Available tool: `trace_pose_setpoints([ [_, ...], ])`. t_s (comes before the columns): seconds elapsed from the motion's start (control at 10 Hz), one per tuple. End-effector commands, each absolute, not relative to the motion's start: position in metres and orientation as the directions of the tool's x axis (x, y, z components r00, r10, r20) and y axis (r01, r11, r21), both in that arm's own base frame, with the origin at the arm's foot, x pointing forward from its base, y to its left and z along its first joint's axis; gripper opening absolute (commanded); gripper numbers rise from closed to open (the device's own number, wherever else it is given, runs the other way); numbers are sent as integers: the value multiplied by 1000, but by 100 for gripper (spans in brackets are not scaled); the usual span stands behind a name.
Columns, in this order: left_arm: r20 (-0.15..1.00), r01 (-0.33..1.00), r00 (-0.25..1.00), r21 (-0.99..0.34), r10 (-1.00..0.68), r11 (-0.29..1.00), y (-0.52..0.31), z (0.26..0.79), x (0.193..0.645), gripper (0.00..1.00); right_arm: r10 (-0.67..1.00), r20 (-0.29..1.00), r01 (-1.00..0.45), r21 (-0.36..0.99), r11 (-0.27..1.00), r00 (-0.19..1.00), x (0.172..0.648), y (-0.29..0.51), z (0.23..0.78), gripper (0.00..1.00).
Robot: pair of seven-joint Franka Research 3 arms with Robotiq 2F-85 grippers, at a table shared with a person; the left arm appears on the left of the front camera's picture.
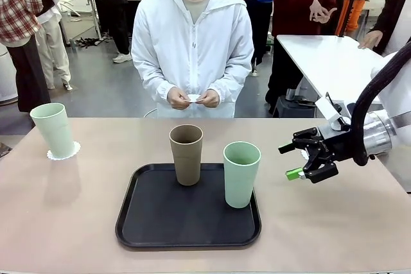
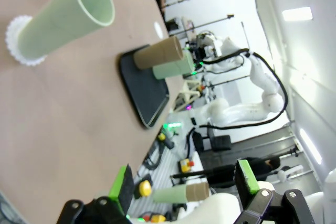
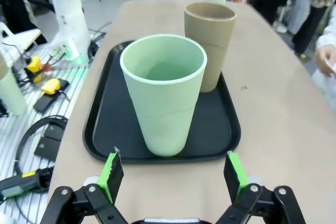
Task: Place coasters on the table and set cups on them.
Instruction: Take one Reusable plastic cup from the Flat Tray and place it on a coaster set by the human.
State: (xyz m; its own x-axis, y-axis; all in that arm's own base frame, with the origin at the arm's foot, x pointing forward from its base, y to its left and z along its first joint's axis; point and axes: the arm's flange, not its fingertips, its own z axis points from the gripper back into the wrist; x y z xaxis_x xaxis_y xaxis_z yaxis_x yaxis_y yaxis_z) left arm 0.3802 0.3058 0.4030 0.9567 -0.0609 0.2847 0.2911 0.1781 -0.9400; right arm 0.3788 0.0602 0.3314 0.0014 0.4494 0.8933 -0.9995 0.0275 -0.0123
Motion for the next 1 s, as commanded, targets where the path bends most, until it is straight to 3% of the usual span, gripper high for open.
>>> trace_pose_setpoints([
  [0.0,280,286,958,-940,-59,186,306,405,379,100,369,929,-998,-46,32,-31,391,71,310,100],
  [0.9,280,286,958,-940,-59,186,306,405,379,100,386,921,-998,-36,-56,-55,400,118,275,100],
])
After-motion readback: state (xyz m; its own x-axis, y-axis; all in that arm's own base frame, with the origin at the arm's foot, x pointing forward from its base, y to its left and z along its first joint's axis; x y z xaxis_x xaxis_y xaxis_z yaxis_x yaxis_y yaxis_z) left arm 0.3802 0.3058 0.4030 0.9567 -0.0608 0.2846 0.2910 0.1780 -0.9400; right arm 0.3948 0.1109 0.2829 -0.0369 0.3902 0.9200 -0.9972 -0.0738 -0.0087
